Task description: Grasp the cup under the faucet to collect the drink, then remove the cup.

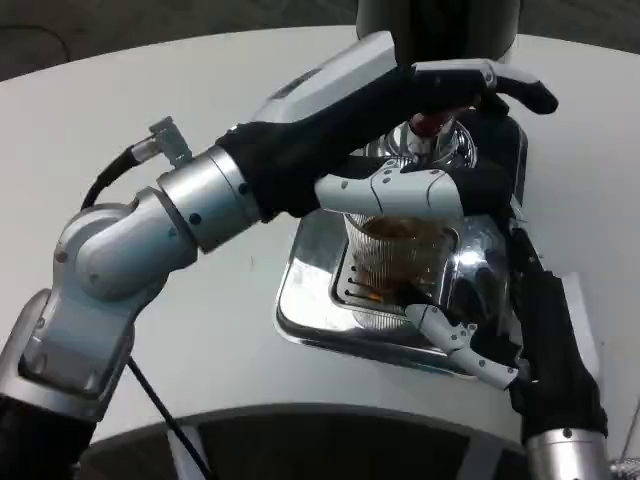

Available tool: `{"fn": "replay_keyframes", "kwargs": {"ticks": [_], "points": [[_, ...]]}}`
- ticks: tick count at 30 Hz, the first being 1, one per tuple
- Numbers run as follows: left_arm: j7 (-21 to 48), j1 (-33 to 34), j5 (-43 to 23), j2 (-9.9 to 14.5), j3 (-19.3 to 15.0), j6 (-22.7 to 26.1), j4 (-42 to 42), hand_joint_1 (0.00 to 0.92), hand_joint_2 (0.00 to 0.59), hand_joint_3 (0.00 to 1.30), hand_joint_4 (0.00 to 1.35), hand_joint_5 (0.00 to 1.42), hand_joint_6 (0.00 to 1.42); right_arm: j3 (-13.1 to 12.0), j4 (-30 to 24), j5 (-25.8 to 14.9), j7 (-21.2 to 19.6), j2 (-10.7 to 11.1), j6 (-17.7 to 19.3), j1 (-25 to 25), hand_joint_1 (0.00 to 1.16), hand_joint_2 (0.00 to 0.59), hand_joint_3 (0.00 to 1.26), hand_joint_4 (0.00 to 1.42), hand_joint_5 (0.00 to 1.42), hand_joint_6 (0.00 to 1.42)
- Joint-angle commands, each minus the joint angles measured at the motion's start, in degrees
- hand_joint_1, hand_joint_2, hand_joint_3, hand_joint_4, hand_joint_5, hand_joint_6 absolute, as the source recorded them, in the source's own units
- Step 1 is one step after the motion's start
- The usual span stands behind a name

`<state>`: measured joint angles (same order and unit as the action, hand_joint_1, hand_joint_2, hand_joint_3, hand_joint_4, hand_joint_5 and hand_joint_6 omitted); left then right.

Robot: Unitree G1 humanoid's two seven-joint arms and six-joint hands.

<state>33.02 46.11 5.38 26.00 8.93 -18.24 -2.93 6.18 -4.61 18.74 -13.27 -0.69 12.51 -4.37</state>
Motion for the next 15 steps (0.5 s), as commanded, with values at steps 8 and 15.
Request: {"fn": "replay_keyframes", "kwargs": {"ticks": [8,15], "points": [[0.94,-2.56,1.67,1.49,0.81,0.38,0.25,0.000,0.075,0.31,0.20,0.26,0.14,1.70,5.34,1.56,-3.30,-1.33,2.94,-3.47,0.83,0.192,0.07,0.06,0.02,0.11],[0.80,-2.67,1.67,1.64,0.69,0.63,0.66,0.000,0.075,0.31,0.20,0.26,0.14,2.01,8.50,2.29,-4.49,-0.98,4.30,-6.03,0.83,0.192,0.06,0.04,0.01,0.11]]}}
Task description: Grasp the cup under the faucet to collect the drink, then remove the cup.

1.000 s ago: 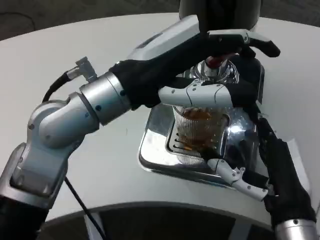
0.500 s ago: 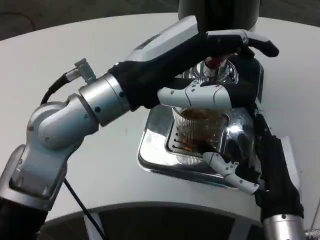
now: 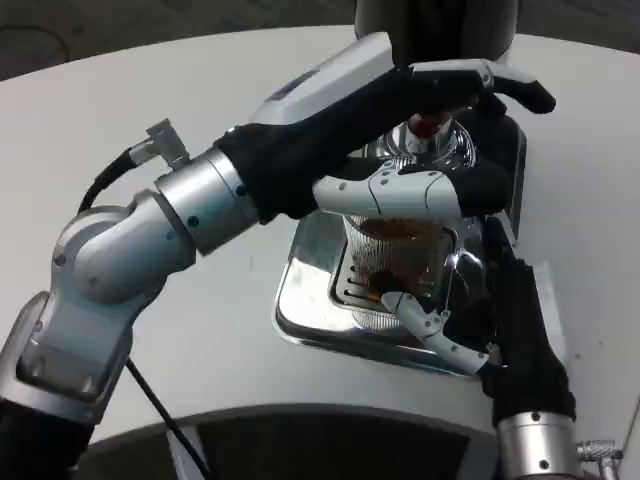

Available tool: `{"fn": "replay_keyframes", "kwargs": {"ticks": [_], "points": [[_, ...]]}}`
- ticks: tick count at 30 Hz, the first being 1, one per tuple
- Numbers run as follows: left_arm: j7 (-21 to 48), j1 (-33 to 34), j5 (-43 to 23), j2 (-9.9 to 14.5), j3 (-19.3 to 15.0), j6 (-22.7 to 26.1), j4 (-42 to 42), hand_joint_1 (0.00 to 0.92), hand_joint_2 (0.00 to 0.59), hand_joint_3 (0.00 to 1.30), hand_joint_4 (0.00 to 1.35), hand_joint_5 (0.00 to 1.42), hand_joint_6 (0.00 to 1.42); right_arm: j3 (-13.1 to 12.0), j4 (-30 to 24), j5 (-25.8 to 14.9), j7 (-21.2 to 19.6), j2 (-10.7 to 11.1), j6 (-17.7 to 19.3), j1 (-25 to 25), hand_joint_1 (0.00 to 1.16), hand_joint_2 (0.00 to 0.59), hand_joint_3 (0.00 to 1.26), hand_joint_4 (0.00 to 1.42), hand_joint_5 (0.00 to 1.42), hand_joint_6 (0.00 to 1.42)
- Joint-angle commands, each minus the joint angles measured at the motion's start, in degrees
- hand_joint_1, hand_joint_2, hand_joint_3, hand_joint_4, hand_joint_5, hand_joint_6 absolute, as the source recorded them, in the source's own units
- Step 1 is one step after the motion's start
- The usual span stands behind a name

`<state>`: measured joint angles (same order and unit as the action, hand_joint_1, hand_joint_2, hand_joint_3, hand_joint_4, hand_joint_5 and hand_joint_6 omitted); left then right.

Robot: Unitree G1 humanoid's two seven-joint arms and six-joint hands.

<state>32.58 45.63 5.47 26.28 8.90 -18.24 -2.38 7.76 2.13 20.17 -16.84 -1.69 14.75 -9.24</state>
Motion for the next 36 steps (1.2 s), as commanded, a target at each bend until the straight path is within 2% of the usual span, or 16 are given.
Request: {"fn": "replay_keyframes", "kwargs": {"ticks": [1,19,24,32,36], "points": [[1.19,-2.23,1.57,1.37,0.69,0.64,0.16,0.000,0.075,0.31,0.20,0.26,0.14,0.37,2.46,0.99,-1.00,0.19,2.22,-1.76,0.83,0.192,0.06,0.04,0.01,0.10],[0.35,-2.67,1.90,1.67,0.62,0.30,-0.25,0.000,0.075,0.32,0.20,0.26,0.14,-0.48,14.18,1.54,-3.72,1.71,4.08,-9.85,0.86,0.160,0.04,0.01,0.00,0.10],[0.25,-2.60,1.82,1.63,0.66,0.18,-0.70,0.000,0.076,0.32,0.20,0.26,0.14,-0.80,17.07,2.39,-5.01,2.21,3.26,-12.07,0.86,0.150,0.02,0.00,0.00,0.07],[-0.32,-2.58,1.47,1.30,0.36,0.19,-1.56,0.000,0.076,0.33,0.20,0.26,0.14,-0.90,19.09,2.78,-6.77,2.12,2.46,-14.01,0.85,0.148,0.01,0.01,0.00,0.07],[-0.63,-2.34,1.14,1.25,0.11,0.45,-2.13,0.000,0.076,0.33,0.20,0.26,0.14,-0.97,19.68,3.31,-8.87,1.51,1.99,-14.77,0.86,0.151,0.05,0.08,0.08,0.12]]}}
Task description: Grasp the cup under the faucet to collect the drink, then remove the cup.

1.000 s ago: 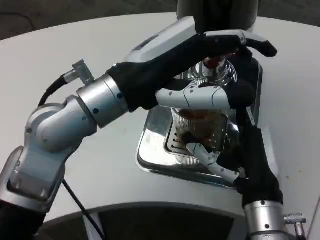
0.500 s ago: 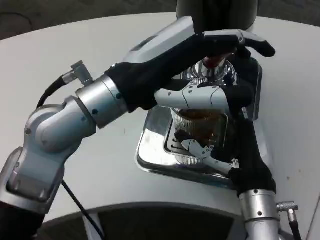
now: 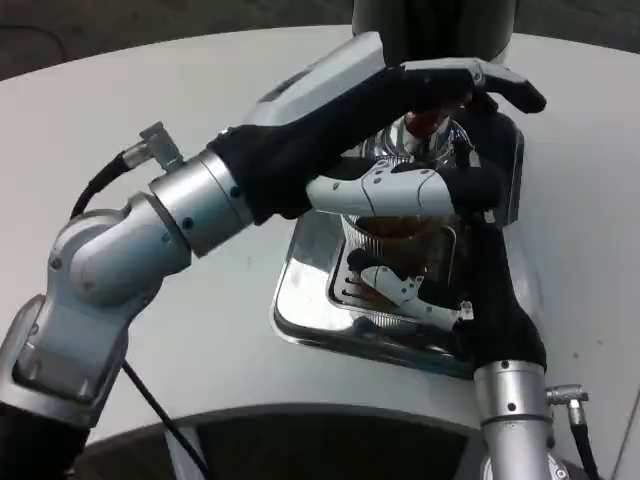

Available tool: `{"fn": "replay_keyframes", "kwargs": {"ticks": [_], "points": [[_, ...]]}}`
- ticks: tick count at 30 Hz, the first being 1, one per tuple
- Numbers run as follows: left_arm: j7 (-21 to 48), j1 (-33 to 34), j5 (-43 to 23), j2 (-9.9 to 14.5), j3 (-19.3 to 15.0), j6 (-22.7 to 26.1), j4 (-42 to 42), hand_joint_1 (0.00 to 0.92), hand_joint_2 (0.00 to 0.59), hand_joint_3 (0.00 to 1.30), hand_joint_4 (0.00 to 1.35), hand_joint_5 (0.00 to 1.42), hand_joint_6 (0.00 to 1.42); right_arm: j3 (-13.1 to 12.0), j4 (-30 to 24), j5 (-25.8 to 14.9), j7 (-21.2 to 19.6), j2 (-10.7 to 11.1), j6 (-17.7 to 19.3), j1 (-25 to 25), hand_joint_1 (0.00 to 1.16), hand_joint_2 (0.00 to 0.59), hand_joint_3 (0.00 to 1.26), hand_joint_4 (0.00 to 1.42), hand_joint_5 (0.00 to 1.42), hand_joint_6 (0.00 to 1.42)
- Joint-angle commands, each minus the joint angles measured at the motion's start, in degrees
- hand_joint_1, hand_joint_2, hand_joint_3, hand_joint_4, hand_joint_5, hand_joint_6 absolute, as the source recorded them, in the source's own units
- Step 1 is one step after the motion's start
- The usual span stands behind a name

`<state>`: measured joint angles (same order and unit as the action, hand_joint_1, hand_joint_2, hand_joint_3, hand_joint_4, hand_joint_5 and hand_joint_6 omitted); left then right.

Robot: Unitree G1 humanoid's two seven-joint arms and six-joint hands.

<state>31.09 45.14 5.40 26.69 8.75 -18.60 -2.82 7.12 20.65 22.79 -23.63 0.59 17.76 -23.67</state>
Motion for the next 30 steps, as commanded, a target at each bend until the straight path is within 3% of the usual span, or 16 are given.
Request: {"fn": "replay_keyframes", "kwargs": {"ticks": [1,18,30], "points": [[0.83,-1.80,1.13,0.84,0.17,0.87,-1.82,0.000,0.076,0.33,0.20,0.26,0.14,-0.41,1.30,0.71,-2.46,-0.92,-1.14,-0.49,0.86,0.151,0.07,0.11,0.10,0.13],[0.98,-2.33,-0.21,0.93,-1.45,1.70,-2.81,0.000,0.082,0.33,0.20,0.26,0.14,-1.13,3.61,0.43,-5.55,-0.93,-1.06,-2.62,0.89,0.156,0.28,0.41,0.42,0.36],[1.39,-3.44,-4.41,0.06,-2.31,4.04,-3.11,0.000,0.077,0.31,0.14,0.19,0.10,-1.18,1.77,0.84,-6.70,-0.77,-0.40,-0.99,0.95,0.156,0.47,0.59,0.63,0.52]]}}
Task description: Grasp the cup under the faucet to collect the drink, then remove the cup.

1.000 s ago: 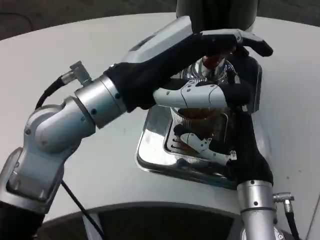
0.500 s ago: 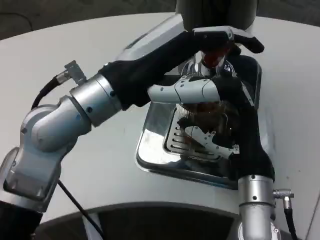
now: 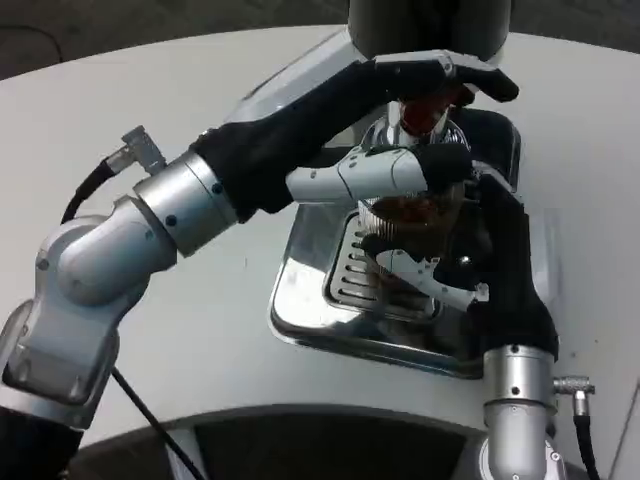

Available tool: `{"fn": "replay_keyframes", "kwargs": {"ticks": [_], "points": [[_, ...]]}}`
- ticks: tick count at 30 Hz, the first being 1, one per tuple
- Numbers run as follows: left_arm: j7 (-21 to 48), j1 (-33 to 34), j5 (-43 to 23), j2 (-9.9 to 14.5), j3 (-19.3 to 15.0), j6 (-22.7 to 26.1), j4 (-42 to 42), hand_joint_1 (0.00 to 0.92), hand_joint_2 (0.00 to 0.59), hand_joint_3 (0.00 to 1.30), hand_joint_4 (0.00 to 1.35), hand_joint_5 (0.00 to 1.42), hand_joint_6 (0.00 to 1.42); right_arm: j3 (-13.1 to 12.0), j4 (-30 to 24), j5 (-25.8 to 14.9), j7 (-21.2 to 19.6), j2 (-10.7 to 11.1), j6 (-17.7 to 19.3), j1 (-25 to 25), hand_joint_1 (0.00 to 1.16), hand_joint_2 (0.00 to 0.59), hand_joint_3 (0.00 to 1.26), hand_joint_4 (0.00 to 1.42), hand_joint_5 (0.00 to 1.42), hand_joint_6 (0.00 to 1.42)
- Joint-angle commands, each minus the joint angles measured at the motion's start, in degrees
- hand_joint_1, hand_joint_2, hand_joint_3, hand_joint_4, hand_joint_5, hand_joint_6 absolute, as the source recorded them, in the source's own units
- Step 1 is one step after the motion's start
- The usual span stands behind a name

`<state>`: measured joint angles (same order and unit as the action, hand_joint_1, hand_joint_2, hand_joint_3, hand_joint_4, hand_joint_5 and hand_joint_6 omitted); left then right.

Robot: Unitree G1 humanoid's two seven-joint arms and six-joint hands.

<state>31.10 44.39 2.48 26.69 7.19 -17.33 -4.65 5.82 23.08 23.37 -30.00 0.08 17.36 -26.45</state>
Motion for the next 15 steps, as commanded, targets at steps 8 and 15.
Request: {"fn": "replay_keyframes", "kwargs": {"ticks": [8,15], "points": [[1.91,-3.30,-6.24,-1.50,-2.18,6.80,-0.82,0.000,0.076,0.19,0.00,0.07,0.02,0.89,-4.85,0.66,0.38,-0.39,-0.04,4.59,0.96,0.152,0.55,0.66,0.72,0.59],[2.33,-3.47,-9.64,-2.50,-3.30,9.61,-0.38,0.000,0.071,0.10,0.00,0.03,0.00,2.24,-8.78,1.77,1.34,-0.79,-0.54,6.81,0.97,0.157,0.61,0.71,0.78,0.63]]}}
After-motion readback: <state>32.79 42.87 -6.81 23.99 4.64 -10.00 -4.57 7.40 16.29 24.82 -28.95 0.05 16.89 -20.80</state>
